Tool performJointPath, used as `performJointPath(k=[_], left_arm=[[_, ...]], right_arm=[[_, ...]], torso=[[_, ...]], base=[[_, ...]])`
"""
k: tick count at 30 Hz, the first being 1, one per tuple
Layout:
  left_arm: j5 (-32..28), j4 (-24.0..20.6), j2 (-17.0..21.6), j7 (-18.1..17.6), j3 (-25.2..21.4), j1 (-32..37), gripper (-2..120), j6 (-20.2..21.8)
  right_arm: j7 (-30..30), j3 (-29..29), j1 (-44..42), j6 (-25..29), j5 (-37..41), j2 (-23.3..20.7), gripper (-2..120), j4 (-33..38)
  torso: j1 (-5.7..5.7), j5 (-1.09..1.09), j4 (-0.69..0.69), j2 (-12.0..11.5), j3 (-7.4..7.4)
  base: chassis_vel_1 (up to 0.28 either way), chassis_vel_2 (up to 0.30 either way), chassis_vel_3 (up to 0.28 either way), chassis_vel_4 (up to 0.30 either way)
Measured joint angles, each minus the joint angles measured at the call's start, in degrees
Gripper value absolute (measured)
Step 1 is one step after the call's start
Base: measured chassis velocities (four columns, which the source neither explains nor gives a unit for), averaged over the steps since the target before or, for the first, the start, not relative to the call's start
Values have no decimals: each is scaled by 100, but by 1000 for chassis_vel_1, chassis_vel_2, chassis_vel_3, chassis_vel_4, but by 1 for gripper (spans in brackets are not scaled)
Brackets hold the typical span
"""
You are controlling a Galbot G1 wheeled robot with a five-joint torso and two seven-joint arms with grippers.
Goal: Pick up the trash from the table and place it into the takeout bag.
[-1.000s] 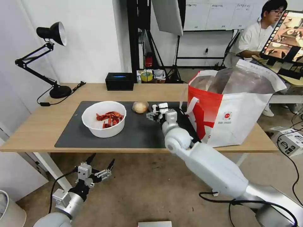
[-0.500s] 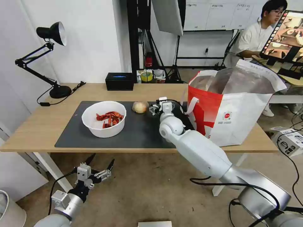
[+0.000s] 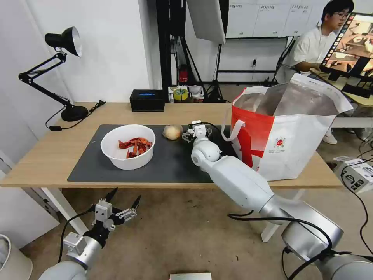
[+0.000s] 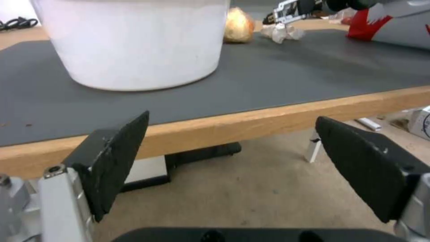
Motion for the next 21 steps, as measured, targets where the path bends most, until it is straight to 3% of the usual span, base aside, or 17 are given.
performJointPath(k=[21], left_arm=[[12, -86, -78, -1, -53, 137, 100, -6]], right_arm=[[63, -16, 2, -199, 114, 139, 100, -204]], torso=[[0, 0, 0, 0, 0]], base=[[0, 0, 0, 0]])
